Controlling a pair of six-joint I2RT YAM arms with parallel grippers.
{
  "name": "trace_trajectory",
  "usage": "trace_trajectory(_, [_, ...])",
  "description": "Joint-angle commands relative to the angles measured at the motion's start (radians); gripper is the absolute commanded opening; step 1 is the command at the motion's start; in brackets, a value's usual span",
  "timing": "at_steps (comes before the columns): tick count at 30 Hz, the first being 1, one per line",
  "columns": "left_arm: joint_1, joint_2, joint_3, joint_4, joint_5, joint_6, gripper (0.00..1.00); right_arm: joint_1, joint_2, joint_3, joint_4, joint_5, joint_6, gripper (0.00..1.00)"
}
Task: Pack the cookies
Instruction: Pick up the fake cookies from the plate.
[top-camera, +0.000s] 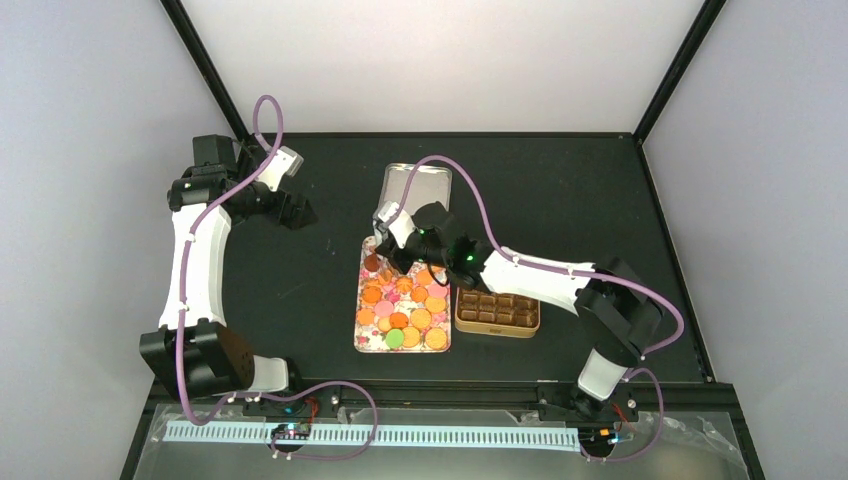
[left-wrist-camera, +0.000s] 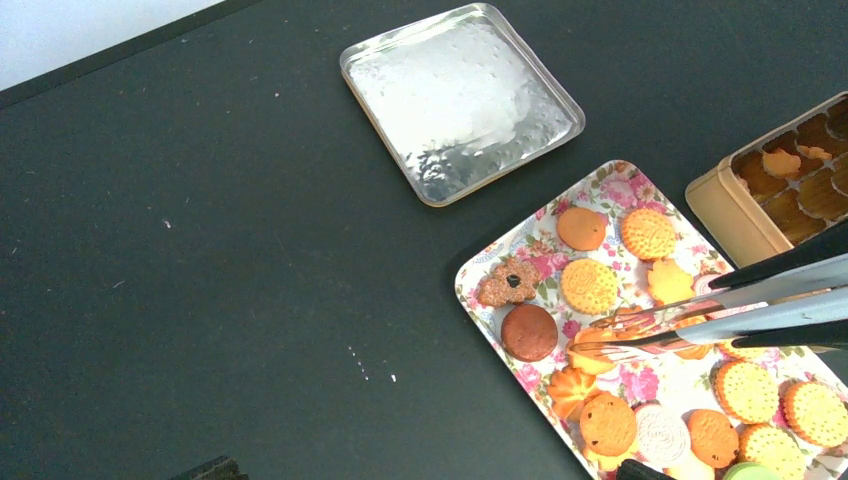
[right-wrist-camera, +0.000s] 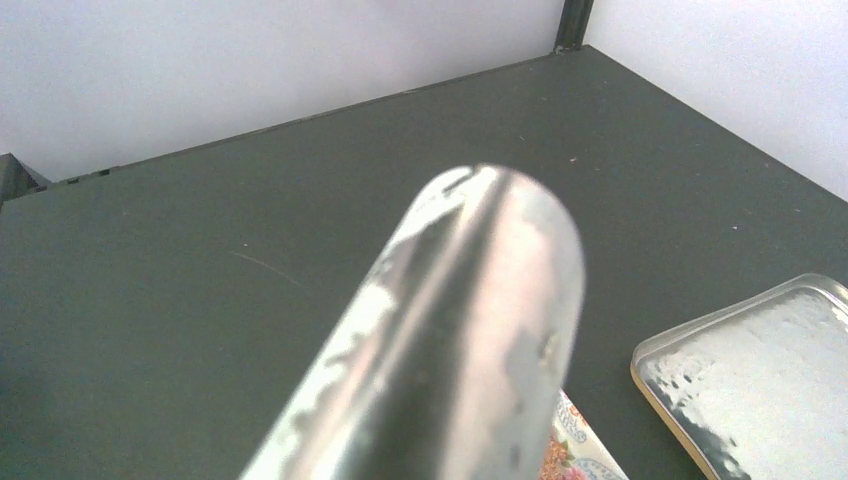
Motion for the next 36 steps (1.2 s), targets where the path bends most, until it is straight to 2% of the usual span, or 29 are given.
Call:
trace_trajectory(1, [0.004, -0.005, 0.025, -0.020, -0.004, 0.020, 0.99, 0.011, -0.011, 0.007, 0.025, 0.003, 0.014, 0.10])
trace_trajectory(4, [0.004, -0.003, 0.024, -0.018, -0.004, 0.020, 0.99, 0.010, -0.035, 0.000, 0.035, 0.018, 0.021, 0.01])
trace_trajectory(15, [0.004, -0.008, 0.024, -0.017, -0.004, 0.019, 0.99, -0.003, -0.116, -0.017, 0.044, -0.024, 0.054, 0.01])
trace_trajectory(27, [0.004, -0.015, 0.023, -0.026, -0.010, 0.030, 0.99, -0.006, -0.094, -0.012, 0.022, -0.012, 0.045, 0.01])
trace_trajectory(32, [0.004, -0.016, 0.025, -0.026, -0.010, 0.033, 0.99, -0.052, -0.206, -0.024, -0.060, 0.052, 0.025, 0.01])
trace_trajectory(36, [0.004, -0.014, 0.028, -0.025, -0.004, 0.032, 0.99, -0.114, -0.346, -0.046, -0.209, 0.138, 0.019, 0.01])
